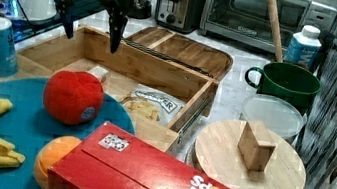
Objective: Pick up the butter.
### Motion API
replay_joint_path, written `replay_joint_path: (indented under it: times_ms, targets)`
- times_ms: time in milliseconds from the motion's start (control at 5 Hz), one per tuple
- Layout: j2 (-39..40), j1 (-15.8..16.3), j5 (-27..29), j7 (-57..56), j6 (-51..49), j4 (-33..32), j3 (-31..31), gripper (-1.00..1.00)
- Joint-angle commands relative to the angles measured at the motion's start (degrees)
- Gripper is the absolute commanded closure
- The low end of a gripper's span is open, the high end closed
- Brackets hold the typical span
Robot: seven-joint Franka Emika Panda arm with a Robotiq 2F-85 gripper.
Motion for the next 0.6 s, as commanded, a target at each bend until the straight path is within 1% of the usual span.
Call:
replay_joint_path:
  times_ms: [200, 400, 600]
  targets:
    - [3.58, -0.67, 4.60, -1.46, 13.68, -5.19, -0.73, -1.00]
    - [5.66, -1.66, 6.89, -5.38, 16.53, -5.26, -0.69, -1.00]
    - [7.04, -2.00, 7.25, -6.98, 17.37, -5.29, -1.16, -1.00]
